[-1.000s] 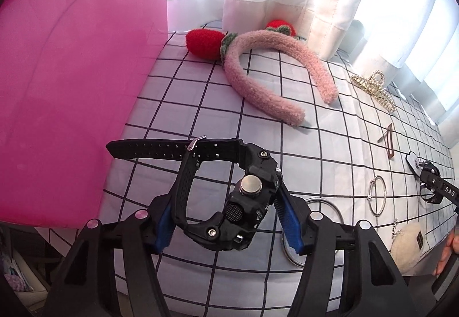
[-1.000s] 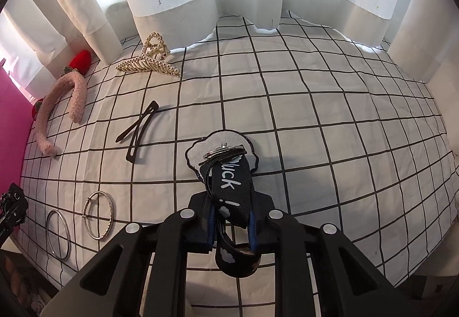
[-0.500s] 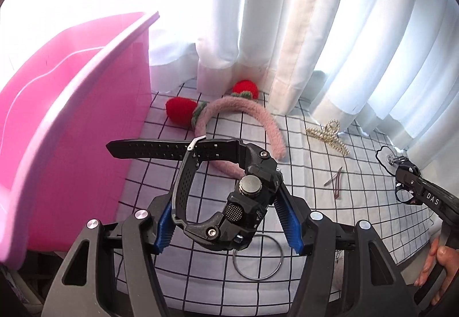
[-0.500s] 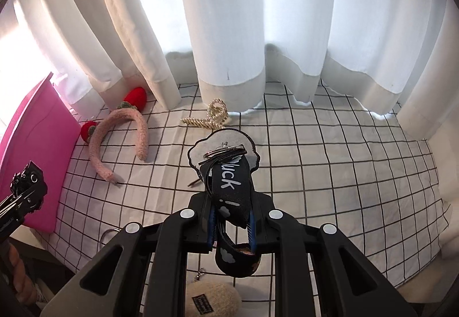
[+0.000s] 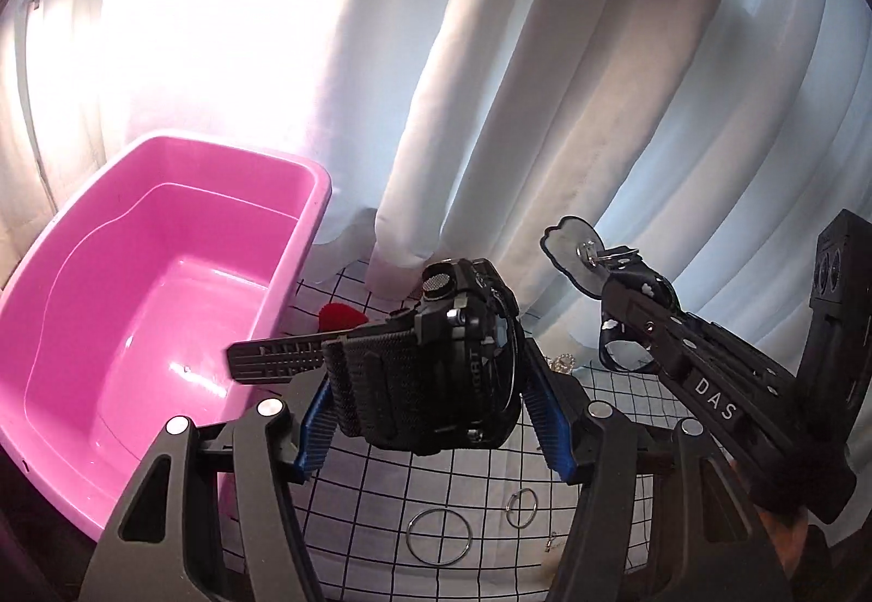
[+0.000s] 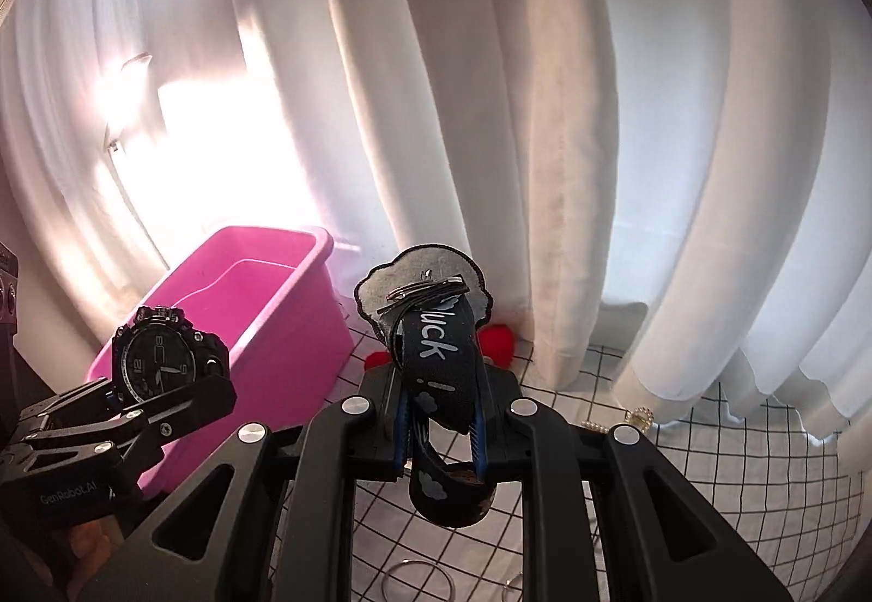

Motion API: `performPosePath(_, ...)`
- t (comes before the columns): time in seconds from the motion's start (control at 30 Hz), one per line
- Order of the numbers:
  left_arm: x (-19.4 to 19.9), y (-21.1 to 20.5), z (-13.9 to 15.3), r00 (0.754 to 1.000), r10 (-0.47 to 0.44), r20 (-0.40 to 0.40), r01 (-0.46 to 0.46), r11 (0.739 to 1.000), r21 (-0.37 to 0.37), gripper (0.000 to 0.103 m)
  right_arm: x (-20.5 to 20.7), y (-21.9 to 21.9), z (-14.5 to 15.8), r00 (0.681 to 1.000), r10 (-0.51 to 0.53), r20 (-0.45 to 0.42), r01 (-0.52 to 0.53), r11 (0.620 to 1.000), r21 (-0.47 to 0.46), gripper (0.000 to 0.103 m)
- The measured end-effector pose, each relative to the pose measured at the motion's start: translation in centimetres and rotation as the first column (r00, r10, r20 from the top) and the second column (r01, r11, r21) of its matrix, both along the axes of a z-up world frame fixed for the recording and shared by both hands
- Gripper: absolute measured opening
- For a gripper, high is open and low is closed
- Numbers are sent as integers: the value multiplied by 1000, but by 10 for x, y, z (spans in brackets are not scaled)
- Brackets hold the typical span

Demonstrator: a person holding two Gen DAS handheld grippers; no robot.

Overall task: Organize jewelry
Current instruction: 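Carry watch and scrunchie into the pink tub and open both tools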

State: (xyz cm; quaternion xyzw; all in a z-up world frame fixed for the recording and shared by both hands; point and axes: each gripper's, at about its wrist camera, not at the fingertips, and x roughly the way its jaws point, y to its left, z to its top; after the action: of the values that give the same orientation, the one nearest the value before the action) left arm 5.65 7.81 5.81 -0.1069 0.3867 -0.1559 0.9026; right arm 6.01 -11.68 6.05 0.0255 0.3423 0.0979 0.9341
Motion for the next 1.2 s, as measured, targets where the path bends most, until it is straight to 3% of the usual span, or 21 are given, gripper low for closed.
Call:
performPosePath(0.13, 8, 37, 22, 998, 55, 20, -55, 998, -36, 59, 21, 43, 17, 995, 96, 23, -96, 995, -1, 17)
performPosePath(0.27, 18, 81, 26, 986, 156, 51, -157, 987, 20, 59, 41, 89, 22, 981, 195, 20, -195, 981, 0, 17)
performPosePath(0.4, 34, 124, 6, 969, 247, 24, -248, 964, 99, 59, 60, 142, 9, 956, 292, -24, -292, 956, -9, 17)
performPosePath(0.57, 52, 165, -34, 941, 330, -78, -314, 935, 167, 59, 79, 201, -19, 920, 374, -118, -379, 925, -22, 17)
performPosePath(0.77, 61, 190, -69, 914, 359, -190, -320, 925, 205, 60, 100, 245, -48, 891, 396, -222, -415, 908, -47, 17)
performPosePath(1.07, 71, 198, -96, 887, 360, -290, -308, 928, 209, 63, 133, 256, -89, 870, 355, -343, -408, 908, -97, 18)
performPosePath(1.1, 72, 198, -97, 886, 357, -297, -305, 930, 207, 63, 135, 256, -91, 868, 349, -353, -405, 909, -99, 20)
performPosePath(1.17, 72, 198, -96, 888, 359, -286, -304, 927, 217, 63, 140, 258, -96, 865, 340, -369, -404, 908, -110, 41)
performPosePath(1.2, 71, 198, -94, 890, 364, -275, -308, 924, 228, 69, 142, 259, -97, 865, 337, -372, -402, 909, -112, 47)
